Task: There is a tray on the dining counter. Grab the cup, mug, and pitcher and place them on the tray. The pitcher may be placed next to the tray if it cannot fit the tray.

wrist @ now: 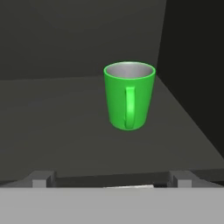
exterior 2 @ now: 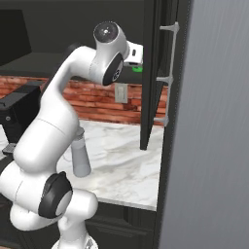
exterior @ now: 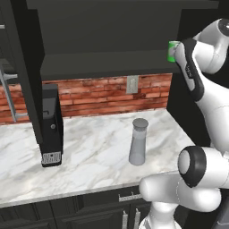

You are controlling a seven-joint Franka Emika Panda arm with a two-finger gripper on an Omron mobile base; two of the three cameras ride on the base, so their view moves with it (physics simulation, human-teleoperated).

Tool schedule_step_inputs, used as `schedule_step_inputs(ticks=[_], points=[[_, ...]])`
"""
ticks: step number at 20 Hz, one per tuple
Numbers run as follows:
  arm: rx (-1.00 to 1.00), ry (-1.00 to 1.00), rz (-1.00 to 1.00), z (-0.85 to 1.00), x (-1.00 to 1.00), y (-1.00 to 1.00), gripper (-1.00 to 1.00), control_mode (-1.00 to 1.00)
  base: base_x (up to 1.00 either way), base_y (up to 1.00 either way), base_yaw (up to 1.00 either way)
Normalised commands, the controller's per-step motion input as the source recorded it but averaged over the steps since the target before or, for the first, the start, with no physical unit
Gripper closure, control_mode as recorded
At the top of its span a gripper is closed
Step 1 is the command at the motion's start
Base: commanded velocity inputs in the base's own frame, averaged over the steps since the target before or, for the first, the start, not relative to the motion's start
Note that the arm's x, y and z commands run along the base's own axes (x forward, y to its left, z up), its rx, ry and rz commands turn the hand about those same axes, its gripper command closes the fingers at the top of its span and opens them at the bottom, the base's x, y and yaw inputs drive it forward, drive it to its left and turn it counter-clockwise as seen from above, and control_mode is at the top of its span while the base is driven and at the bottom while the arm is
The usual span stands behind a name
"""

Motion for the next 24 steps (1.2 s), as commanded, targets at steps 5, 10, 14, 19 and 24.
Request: schedule_step_inputs(ticks=[5,10,14,19,24], points=[[0.00,0.00,0.00,-0.01,0.23,0.00,-1.00,-1.00,0.00,0.00,0.00],[0.00,0.00,0.00,-0.04,0.17,-0.02,-1.00,-1.00,0.00,0.00,0.00],[0.00,0.00,0.00,-0.07,0.12,-0.09,-1.00,-1.00,0.00,0.00,0.00],[0.00,0.00,0.00,-0.03,0.12,-0.14,-1.00,-1.00,0.00,0.00,0.00],[0.00,0.00,0.00,-0.01,0.15,-0.06,-1.00,-1.00,0.00,0.00,0.00]])
